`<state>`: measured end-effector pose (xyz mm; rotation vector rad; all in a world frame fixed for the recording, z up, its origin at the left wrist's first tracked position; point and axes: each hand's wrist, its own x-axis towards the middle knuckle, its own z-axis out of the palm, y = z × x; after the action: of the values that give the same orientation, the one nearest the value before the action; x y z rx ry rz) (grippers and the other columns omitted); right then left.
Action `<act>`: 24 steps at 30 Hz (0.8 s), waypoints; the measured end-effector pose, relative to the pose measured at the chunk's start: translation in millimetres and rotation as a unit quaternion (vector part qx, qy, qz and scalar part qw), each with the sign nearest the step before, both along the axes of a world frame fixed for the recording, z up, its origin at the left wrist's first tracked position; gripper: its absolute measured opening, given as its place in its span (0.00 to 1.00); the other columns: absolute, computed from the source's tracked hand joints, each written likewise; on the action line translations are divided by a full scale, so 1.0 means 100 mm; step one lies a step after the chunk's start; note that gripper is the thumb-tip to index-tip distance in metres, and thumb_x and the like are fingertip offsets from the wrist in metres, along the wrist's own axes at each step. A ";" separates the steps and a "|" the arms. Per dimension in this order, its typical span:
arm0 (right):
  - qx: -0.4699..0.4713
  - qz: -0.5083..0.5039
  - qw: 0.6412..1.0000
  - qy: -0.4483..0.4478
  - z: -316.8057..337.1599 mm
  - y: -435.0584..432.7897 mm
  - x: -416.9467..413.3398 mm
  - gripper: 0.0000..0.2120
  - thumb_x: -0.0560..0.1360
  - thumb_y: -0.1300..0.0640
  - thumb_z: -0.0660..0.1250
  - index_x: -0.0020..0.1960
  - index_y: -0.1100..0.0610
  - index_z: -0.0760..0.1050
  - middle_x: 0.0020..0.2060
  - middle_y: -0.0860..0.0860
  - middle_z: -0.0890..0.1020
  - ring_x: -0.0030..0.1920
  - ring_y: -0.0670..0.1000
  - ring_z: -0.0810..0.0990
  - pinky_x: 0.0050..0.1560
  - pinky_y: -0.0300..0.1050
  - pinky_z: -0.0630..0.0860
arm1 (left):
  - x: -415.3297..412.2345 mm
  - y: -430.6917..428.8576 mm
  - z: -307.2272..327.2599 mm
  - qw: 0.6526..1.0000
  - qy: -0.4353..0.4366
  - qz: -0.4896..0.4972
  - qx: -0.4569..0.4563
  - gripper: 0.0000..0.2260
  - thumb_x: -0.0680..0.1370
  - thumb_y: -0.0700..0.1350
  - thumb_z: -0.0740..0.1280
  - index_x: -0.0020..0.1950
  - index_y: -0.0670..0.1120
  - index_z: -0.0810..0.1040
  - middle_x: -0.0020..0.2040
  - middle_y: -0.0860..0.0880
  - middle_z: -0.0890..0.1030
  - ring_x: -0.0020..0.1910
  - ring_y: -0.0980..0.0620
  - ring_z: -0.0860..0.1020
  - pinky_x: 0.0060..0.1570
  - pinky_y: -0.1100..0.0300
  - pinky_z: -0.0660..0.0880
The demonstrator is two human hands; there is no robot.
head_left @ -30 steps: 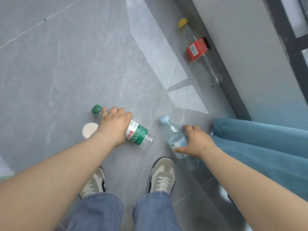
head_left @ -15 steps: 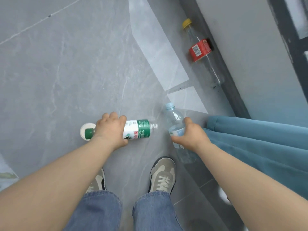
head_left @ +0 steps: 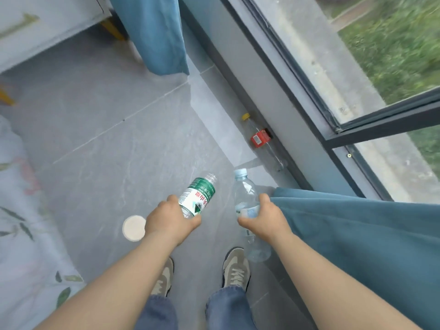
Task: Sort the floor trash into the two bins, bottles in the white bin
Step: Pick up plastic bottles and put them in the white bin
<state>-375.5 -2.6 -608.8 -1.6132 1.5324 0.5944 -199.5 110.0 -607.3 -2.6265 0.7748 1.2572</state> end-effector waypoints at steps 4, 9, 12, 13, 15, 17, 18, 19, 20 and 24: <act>-0.007 -0.094 0.995 -0.044 0.58 0.16 0.16 0.19 0.68 0.49 0.70 0.52 0.55 0.66 0.42 0.50 0.78 0.40 0.50 0.77 0.36 0.44 0.71 | 0.06 -0.05 0.61 0.998 0.025 0.049 -0.029 0.23 0.71 0.61 0.67 0.55 0.44 0.69 0.46 0.47 0.76 0.42 0.45 0.74 0.38 0.59 0.68; -0.022 -0.163 0.983 -0.080 1.42 0.46 0.31 0.19 0.67 0.47 0.71 0.51 0.52 0.67 0.42 0.47 0.78 0.40 0.48 0.78 0.37 0.42 0.72 | 0.15 0.04 1.46 0.996 0.052 0.049 -0.051 0.24 0.71 0.61 0.67 0.56 0.45 0.69 0.50 0.46 0.78 0.46 0.44 0.76 0.40 0.58 0.70; -0.029 -0.210 0.973 -0.094 1.93 0.64 0.39 0.20 0.68 0.48 0.72 0.52 0.52 0.66 0.45 0.48 0.78 0.43 0.50 0.78 0.39 0.43 0.73 | 0.22 0.14 2.02 0.994 0.061 0.060 -0.067 0.23 0.72 0.60 0.67 0.55 0.45 0.69 0.47 0.48 0.77 0.45 0.45 0.76 0.39 0.57 0.70; -0.031 -0.222 0.970 -0.097 2.11 0.71 0.42 0.21 0.68 0.48 0.72 0.54 0.52 0.66 0.47 0.49 0.78 0.45 0.51 0.78 0.39 0.43 0.74 | 0.25 0.19 2.21 0.993 0.066 0.064 -0.072 0.23 0.72 0.60 0.67 0.55 0.44 0.69 0.47 0.48 0.76 0.45 0.45 0.76 0.40 0.57 0.71; -0.033 -0.233 0.966 -0.106 2.48 0.84 0.47 0.24 0.67 0.47 0.72 0.58 0.53 0.67 0.50 0.50 0.78 0.46 0.50 0.78 0.36 0.38 0.71 | 0.30 0.30 2.59 0.990 0.075 0.076 -0.089 0.23 0.71 0.60 0.68 0.55 0.45 0.70 0.48 0.47 0.77 0.47 0.44 0.77 0.42 0.56 0.72; -0.036 -0.236 0.965 -0.111 2.87 0.98 0.50 0.24 0.67 0.46 0.72 0.58 0.51 0.67 0.50 0.50 0.78 0.46 0.49 0.77 0.34 0.36 0.69 | 0.35 0.42 2.97 0.988 0.080 0.081 -0.103 0.24 0.71 0.61 0.68 0.56 0.45 0.70 0.50 0.47 0.78 0.48 0.44 0.77 0.44 0.55 0.73; -0.040 -0.236 0.964 -0.116 3.06 1.05 0.50 0.24 0.66 0.45 0.71 0.56 0.50 0.67 0.50 0.50 0.78 0.45 0.49 0.77 0.35 0.36 0.70 | 0.36 0.48 3.16 0.988 0.081 0.079 -0.110 0.24 0.71 0.61 0.68 0.56 0.45 0.70 0.50 0.47 0.78 0.48 0.44 0.77 0.44 0.55 0.73; -0.045 -0.235 0.963 -0.121 3.25 1.12 0.50 0.23 0.65 0.44 0.71 0.55 0.50 0.67 0.49 0.50 0.78 0.45 0.49 0.77 0.36 0.38 0.71 | 0.37 0.54 3.34 0.987 0.082 0.076 -0.116 0.24 0.71 0.61 0.68 0.56 0.45 0.70 0.50 0.47 0.78 0.47 0.44 0.77 0.43 0.56 0.73; -0.051 -0.235 0.963 -0.125 3.44 1.19 0.49 0.23 0.64 0.43 0.70 0.54 0.50 0.68 0.49 0.49 0.78 0.45 0.49 0.78 0.39 0.40 0.74 | 0.37 0.60 3.52 0.986 0.084 0.072 -0.124 0.24 0.71 0.61 0.68 0.56 0.45 0.70 0.49 0.47 0.78 0.47 0.45 0.77 0.43 0.56 0.73; -0.074 -0.235 0.961 -0.129 4.13 1.46 0.38 0.25 0.59 0.39 0.67 0.53 0.48 0.70 0.49 0.48 0.77 0.47 0.49 0.78 0.48 0.48 0.77 | 0.30 0.85 4.15 0.982 0.089 0.056 -0.154 0.23 0.70 0.61 0.69 0.54 0.45 0.71 0.47 0.48 0.78 0.45 0.46 0.77 0.40 0.57 0.71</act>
<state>-337.9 143.8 -195.9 -1.3008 1.7063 0.0077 -169.8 195.1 -192.2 -2.8612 0.9275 1.5331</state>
